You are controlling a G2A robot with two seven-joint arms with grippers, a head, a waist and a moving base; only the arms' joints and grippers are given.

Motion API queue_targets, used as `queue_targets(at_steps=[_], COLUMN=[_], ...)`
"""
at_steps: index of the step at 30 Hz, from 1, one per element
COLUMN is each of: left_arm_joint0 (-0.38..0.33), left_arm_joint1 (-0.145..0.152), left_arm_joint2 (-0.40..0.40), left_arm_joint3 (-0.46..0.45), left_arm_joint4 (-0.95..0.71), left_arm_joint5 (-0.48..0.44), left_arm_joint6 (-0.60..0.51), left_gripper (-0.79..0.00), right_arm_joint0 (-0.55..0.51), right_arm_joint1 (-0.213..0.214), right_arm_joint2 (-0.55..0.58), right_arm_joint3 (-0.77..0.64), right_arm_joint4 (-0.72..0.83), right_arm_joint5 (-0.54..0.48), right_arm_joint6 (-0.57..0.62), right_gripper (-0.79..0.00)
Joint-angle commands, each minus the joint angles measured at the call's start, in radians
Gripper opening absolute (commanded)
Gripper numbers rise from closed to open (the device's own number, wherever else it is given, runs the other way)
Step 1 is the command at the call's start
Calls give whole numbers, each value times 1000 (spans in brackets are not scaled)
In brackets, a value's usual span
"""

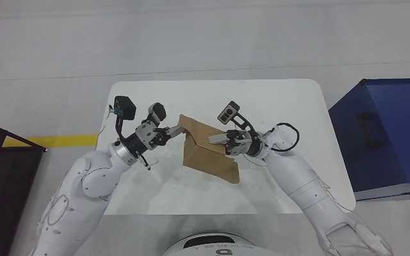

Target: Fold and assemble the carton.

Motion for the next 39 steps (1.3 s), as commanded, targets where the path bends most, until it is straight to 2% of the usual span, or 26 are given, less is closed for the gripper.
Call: queue_targets(at_steps=[1,5,20,31,35,39], left_arm_joint0=[8,21,-9,-3,-11,-6], left_arm_joint1=[1,1,-11,-13,-14,-7], left_arm_joint2=[-8,-13,45,46,29,-12], left_arm_joint3=[-2,5,14,19,51,85], left_arm_joint4=[8,20,71,37,-105,-296], left_arm_joint5=[-17,-41,-41,-50,-54,-61], left_arm_joint6=[-3,0,-9,5,-29,-126], left_gripper=[0,0,0,0,0,0], right_arm_joint0=[-1,-5,6,1,-8,-25], right_arm_joint1=[0,-1,-9,-9,-6,6], right_arm_joint2=[0,2,-19,-9,1,36], right_arm_joint3=[-2,-5,-22,-30,-55,-46], right_arm_joint4=[-4,-4,-34,-19,-62,-130], right_arm_joint5=[0,-3,-2,-19,-33,-73], right_arm_joint6=[-2,-6,-24,-27,-80,-53], right_gripper=[-785,-785,-785,-785,-785,-785])
